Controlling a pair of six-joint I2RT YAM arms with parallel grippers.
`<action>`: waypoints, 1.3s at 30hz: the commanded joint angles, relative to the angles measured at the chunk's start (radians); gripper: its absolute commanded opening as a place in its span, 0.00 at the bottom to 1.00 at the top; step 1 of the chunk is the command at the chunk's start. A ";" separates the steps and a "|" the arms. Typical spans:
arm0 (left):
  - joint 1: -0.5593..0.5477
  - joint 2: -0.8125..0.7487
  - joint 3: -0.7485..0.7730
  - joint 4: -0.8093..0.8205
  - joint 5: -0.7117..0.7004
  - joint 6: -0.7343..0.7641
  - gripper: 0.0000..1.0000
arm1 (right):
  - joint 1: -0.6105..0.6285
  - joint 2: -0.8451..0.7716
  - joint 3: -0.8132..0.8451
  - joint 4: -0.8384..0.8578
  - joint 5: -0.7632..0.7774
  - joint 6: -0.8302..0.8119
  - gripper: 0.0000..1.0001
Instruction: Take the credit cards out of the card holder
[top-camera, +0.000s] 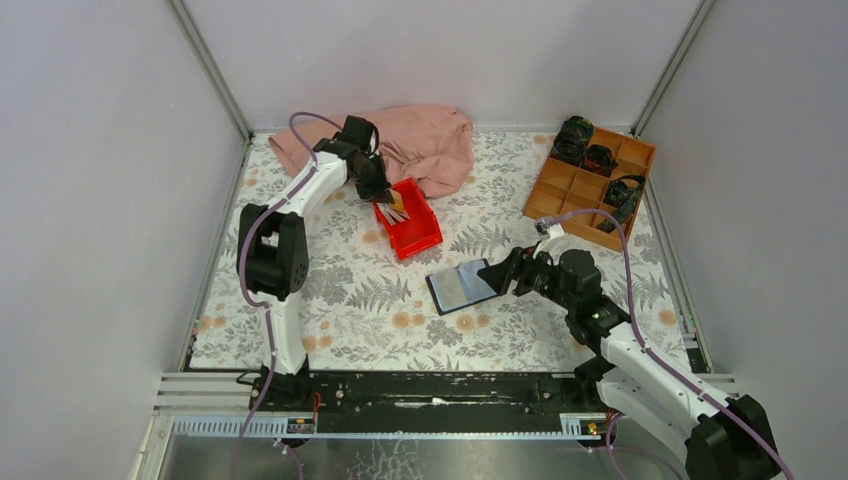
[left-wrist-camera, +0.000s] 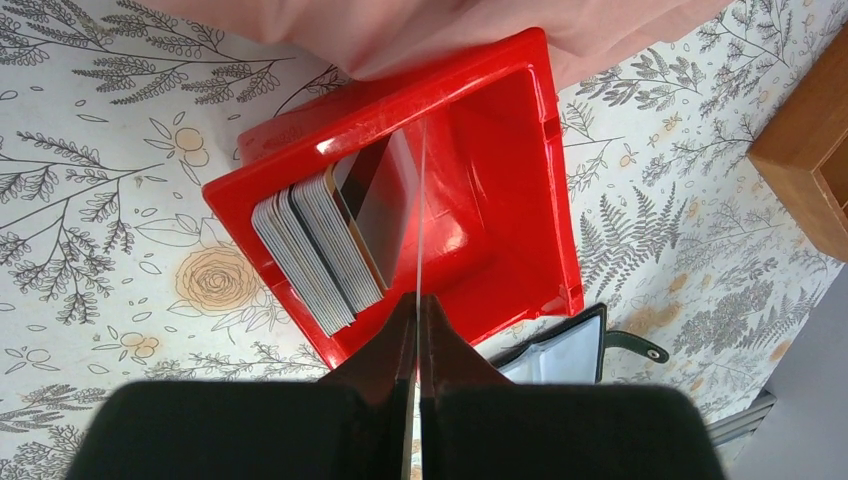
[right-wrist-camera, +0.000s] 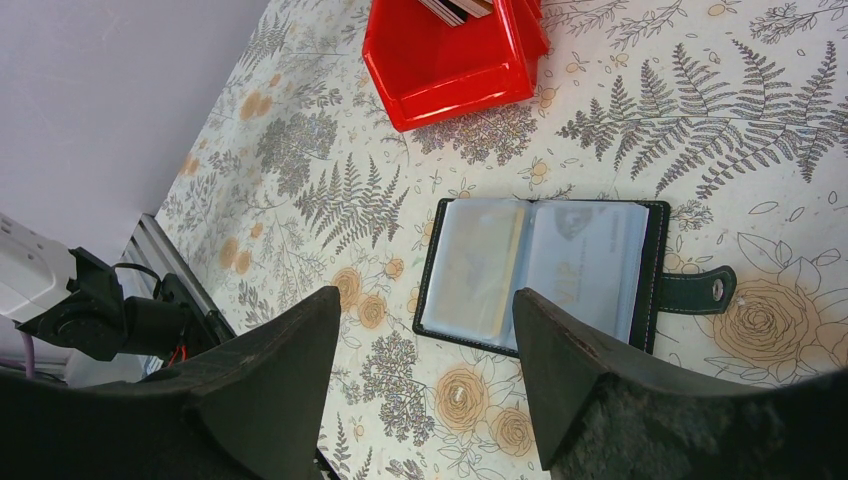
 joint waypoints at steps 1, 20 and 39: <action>-0.020 0.006 0.051 -0.021 -0.021 -0.018 0.00 | 0.001 -0.002 0.002 0.041 0.005 -0.003 0.71; -0.028 0.022 0.039 -0.055 -0.071 -0.079 0.04 | 0.000 0.012 0.000 0.041 0.006 0.000 0.71; 0.000 -0.009 -0.013 -0.020 -0.094 -0.092 0.23 | 0.000 0.020 0.001 0.041 0.009 -0.001 0.71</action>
